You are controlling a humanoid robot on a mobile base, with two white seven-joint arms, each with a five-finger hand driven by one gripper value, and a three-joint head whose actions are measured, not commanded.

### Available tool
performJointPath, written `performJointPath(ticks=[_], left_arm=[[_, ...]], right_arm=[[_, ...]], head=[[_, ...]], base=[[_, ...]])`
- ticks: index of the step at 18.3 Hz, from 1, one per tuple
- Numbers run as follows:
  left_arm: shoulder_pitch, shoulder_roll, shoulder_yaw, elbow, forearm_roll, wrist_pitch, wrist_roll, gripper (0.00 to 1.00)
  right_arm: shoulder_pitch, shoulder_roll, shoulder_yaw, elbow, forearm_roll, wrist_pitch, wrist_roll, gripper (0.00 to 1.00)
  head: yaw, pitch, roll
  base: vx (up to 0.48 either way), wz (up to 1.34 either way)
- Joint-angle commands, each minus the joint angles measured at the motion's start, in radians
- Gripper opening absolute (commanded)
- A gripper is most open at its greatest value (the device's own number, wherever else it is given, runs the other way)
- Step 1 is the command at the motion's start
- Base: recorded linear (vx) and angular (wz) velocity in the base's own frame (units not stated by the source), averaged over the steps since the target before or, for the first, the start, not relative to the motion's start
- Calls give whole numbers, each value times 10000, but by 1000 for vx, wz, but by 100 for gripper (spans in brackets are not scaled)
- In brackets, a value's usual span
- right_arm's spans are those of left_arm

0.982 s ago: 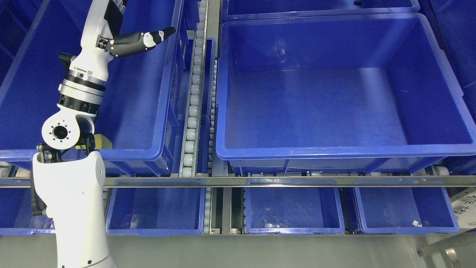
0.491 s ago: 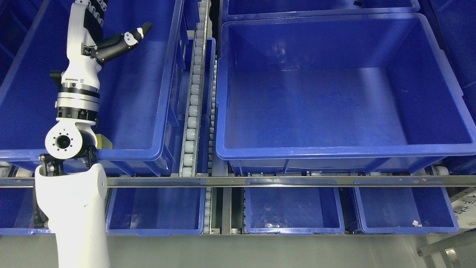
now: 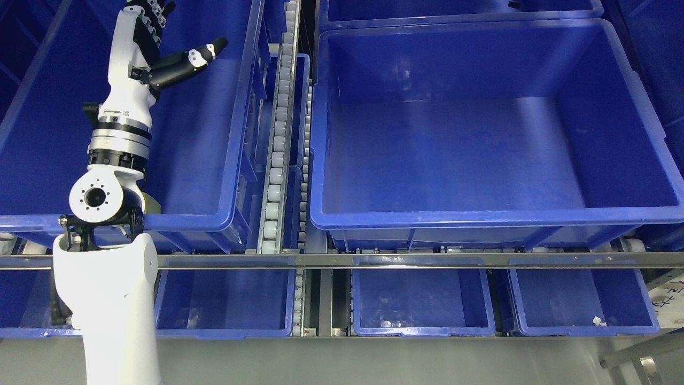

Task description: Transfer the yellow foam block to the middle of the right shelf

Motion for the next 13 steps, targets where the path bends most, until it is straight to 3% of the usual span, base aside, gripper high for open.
performJointPath(ticks=[1,13], left_arm=[[-4,150,-181,-141,8,27,7,100],[-4,150,110,-141,8,42,7,100]], right_arm=[[0,-175,-1,-175,77,55,25,100],[0,-175,-1,-175,76,54,10,100]], head=[[0,0,0],[0,0,0]], base=[[0,0],[0,0]])
